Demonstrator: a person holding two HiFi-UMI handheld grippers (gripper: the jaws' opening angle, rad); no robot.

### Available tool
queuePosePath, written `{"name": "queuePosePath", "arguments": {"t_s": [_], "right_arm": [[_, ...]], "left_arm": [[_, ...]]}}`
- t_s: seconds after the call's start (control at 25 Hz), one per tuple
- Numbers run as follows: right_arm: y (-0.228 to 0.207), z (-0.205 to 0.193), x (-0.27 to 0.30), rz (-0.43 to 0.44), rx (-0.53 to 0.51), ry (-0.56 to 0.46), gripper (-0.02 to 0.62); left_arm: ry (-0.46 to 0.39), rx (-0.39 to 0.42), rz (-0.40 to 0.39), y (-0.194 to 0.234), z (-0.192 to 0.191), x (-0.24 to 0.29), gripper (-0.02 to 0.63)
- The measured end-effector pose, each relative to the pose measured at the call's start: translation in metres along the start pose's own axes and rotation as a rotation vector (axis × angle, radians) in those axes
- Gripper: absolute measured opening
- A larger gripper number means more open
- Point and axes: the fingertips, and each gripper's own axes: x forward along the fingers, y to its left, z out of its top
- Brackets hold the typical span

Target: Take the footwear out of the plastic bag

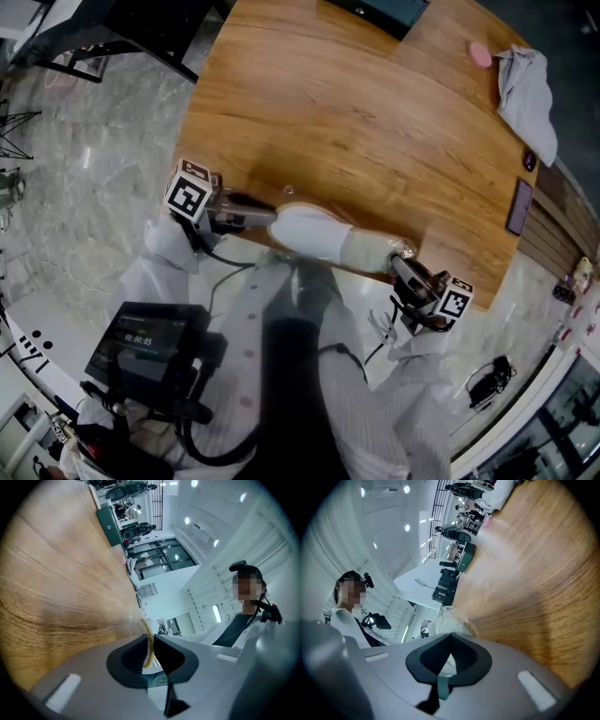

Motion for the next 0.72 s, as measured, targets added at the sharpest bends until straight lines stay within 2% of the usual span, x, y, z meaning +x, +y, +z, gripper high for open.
{"name": "queuePosePath", "arguments": {"t_s": [0.12,0.28,0.36,0.4,0.52,0.68,0.72], "right_arm": [[0.009,0.009,-0.006,0.047,-0.016,-0.044,0.012],[0.026,0.021,-0.012,0.127,-0.048,-0.084,0.012],[0.034,0.025,-0.011,0.173,-0.057,-0.094,0.012],[0.036,0.026,-0.01,0.186,-0.06,-0.099,0.012],[0.041,0.034,-0.012,0.216,-0.063,-0.132,0.012],[0.046,0.043,-0.016,0.226,-0.081,-0.141,0.012],[0.046,0.045,-0.017,0.223,-0.09,-0.141,0.012]], "left_arm": [[0.016,0.044,0.01,-0.012,0.001,0.004,0.041],[-0.013,0.092,0.023,-0.024,0.008,0.003,0.045],[-0.02,0.107,0.041,-0.024,0.01,0.002,0.201],[-0.015,0.117,0.056,-0.023,0.011,0.002,0.219],[0.003,0.129,0.075,-0.021,0.013,0.004,0.208],[0.025,0.147,0.063,-0.025,0.014,0.008,0.04],[0.035,0.158,0.072,-0.025,0.014,0.01,0.038]]}}
